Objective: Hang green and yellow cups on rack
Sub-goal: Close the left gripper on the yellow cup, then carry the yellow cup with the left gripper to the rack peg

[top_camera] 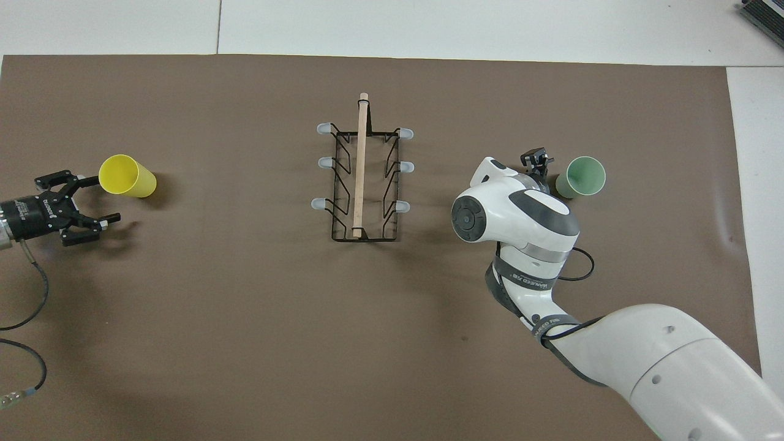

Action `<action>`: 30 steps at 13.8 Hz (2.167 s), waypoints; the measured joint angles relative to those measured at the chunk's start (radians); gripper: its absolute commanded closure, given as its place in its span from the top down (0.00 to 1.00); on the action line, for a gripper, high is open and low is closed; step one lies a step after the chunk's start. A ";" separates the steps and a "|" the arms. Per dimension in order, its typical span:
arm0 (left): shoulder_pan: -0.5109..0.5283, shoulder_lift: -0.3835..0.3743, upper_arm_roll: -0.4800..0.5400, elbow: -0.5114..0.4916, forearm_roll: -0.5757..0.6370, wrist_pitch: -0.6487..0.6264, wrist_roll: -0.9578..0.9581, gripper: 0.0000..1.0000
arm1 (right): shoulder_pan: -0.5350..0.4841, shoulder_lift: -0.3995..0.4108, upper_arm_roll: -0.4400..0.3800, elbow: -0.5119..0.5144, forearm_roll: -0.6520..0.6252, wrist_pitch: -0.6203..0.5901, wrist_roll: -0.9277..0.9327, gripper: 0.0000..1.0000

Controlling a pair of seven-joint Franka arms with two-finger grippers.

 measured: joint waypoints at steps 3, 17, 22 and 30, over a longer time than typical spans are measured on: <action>-0.052 -0.011 -0.002 -0.039 -0.079 0.055 0.001 1.00 | 0.000 0.000 -0.001 -0.001 0.000 -0.028 -0.031 1.00; -0.198 -0.029 -0.007 -0.044 -0.149 0.253 0.117 0.31 | -0.012 -0.006 -0.001 -0.030 -0.012 -0.056 -0.054 1.00; -0.314 -0.049 -0.007 -0.028 -0.148 0.390 0.125 0.00 | -0.021 -0.010 -0.001 -0.048 -0.053 -0.039 -0.060 1.00; -0.449 -0.251 -0.004 -0.014 0.105 0.483 0.122 0.00 | -0.043 -0.014 0.000 -0.059 -0.068 -0.018 -0.063 1.00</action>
